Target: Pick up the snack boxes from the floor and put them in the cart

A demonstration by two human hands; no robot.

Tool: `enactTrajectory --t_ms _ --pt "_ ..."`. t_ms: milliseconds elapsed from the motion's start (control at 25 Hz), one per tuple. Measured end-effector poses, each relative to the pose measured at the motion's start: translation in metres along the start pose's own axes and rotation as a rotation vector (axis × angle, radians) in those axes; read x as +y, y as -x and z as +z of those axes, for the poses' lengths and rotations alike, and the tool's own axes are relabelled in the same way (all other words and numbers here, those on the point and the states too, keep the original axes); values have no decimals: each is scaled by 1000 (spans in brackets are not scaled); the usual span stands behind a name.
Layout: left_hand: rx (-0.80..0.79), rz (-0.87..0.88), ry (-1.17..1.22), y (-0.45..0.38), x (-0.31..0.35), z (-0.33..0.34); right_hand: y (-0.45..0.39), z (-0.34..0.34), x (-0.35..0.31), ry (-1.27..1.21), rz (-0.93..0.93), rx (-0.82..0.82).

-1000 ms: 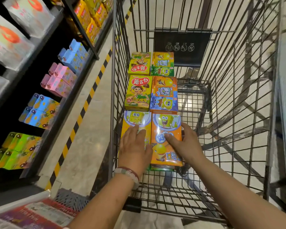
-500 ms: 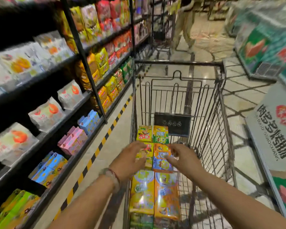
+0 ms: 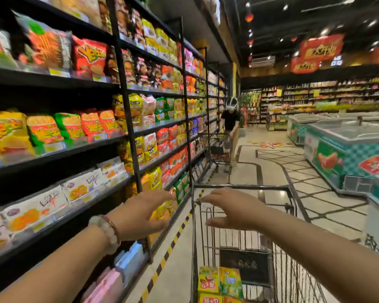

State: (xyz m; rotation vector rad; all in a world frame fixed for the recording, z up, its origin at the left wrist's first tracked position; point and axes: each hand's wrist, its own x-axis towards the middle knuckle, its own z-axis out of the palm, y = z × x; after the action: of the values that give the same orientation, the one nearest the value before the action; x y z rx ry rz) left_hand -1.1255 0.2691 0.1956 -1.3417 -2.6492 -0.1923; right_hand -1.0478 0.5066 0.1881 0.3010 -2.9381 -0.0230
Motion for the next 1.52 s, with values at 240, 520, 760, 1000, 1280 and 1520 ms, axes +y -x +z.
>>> enactTrajectory --t_ms 240,520,760,1000,1280,1520 --pt "96 -56 -146 64 8 -65 -15 -50 -39 -81 -161 36" --pt "91 -500 -40 211 69 -106 5 -86 -127 -161 -555 -67" --pt "84 -912 -158 355 177 -134 61 -98 -232 -134 -869 -12" --pt "43 -1317 -295 498 321 -170 154 -128 -361 -257 -1226 19" --pt "85 -1761 -393 664 534 -201 342 -181 -519 -285 -1629 78" --pt "46 -2050 -404 776 702 -210 522 -195 -635 -302 -1921 -23"
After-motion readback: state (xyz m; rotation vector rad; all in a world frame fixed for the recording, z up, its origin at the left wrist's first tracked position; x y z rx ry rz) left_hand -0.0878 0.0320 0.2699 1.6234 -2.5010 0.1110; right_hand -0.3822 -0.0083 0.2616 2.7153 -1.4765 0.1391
